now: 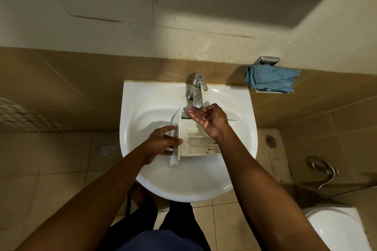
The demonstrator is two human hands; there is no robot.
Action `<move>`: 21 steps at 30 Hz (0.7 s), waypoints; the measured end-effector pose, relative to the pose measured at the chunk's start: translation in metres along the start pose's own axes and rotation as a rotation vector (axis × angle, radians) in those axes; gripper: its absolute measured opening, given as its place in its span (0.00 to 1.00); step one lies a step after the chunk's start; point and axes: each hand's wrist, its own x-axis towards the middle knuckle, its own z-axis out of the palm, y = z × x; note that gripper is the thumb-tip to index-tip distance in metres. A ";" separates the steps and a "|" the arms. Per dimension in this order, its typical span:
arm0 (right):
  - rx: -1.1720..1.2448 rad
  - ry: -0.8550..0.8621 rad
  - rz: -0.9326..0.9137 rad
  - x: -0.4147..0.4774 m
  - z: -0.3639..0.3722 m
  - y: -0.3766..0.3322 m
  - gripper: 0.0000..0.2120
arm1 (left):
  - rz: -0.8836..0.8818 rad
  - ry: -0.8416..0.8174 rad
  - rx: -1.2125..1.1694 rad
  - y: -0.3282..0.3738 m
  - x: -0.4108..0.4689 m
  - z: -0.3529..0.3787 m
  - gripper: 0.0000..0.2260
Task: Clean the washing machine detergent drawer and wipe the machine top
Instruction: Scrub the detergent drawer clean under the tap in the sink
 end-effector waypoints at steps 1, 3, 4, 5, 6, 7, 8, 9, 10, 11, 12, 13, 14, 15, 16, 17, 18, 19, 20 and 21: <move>-0.105 0.024 0.000 0.000 0.000 0.001 0.15 | -0.001 0.000 -0.004 0.000 0.000 0.000 0.35; -0.367 0.052 -0.014 -0.004 0.004 0.011 0.17 | -0.001 -0.002 -0.010 0.000 0.000 0.001 0.35; -0.474 0.051 -0.033 -0.006 0.006 0.018 0.16 | -0.001 -0.002 -0.012 0.000 0.001 0.001 0.36; -0.534 0.025 -0.061 -0.009 0.007 0.025 0.14 | 0.000 -0.002 -0.015 -0.001 0.001 0.001 0.36; -0.536 -0.019 -0.084 -0.011 0.006 0.030 0.12 | 0.001 -0.004 -0.016 -0.002 0.002 0.001 0.36; -0.476 -0.057 -0.104 -0.014 0.003 0.034 0.11 | 0.003 -0.006 -0.019 -0.002 0.002 0.001 0.36; -0.376 -0.070 -0.124 -0.016 -0.001 0.034 0.12 | 0.003 -0.007 -0.022 -0.003 0.003 0.000 0.36; -0.270 -0.060 -0.143 -0.017 -0.008 0.035 0.14 | 0.003 -0.006 -0.026 -0.004 0.004 -0.001 0.36; -0.198 -0.019 -0.151 -0.016 -0.017 0.035 0.17 | 0.003 -0.007 -0.030 -0.004 0.005 -0.001 0.36; -0.182 0.029 -0.148 -0.017 -0.024 0.037 0.18 | 0.003 -0.006 -0.031 -0.004 0.006 -0.001 0.36; -0.238 0.075 -0.146 -0.021 -0.030 0.041 0.17 | 0.003 -0.004 -0.028 -0.005 0.006 -0.001 0.36; -0.342 0.106 -0.164 -0.023 -0.035 0.047 0.15 | 0.005 -0.004 -0.022 -0.004 0.006 -0.001 0.36; -0.492 0.119 -0.219 -0.026 -0.037 0.053 0.12 | 0.008 -0.003 -0.013 -0.004 0.006 -0.001 0.36; -0.687 0.125 -0.306 -0.026 -0.039 0.061 0.11 | 0.010 -0.002 -0.005 -0.003 0.005 -0.001 0.36; -0.914 0.139 -0.420 -0.023 -0.040 0.066 0.10 | 0.012 0.000 -0.001 -0.003 0.005 -0.001 0.35; -1.120 0.147 -0.530 -0.019 -0.039 0.070 0.09 | 0.012 0.003 0.000 -0.002 0.004 -0.001 0.35; -1.247 0.162 -0.605 -0.014 -0.035 0.072 0.07 | 0.011 0.005 0.000 -0.002 0.004 0.000 0.35; -1.298 0.184 -0.651 -0.008 -0.030 0.071 0.05 | 0.010 0.009 -0.001 -0.002 0.004 0.000 0.35; -1.308 0.212 -0.668 -0.003 -0.024 0.069 0.04 | 0.010 0.013 0.001 -0.002 0.004 -0.001 0.35; -1.304 0.249 -0.672 0.003 -0.018 0.067 0.04 | 0.009 0.016 0.005 -0.002 0.004 0.000 0.35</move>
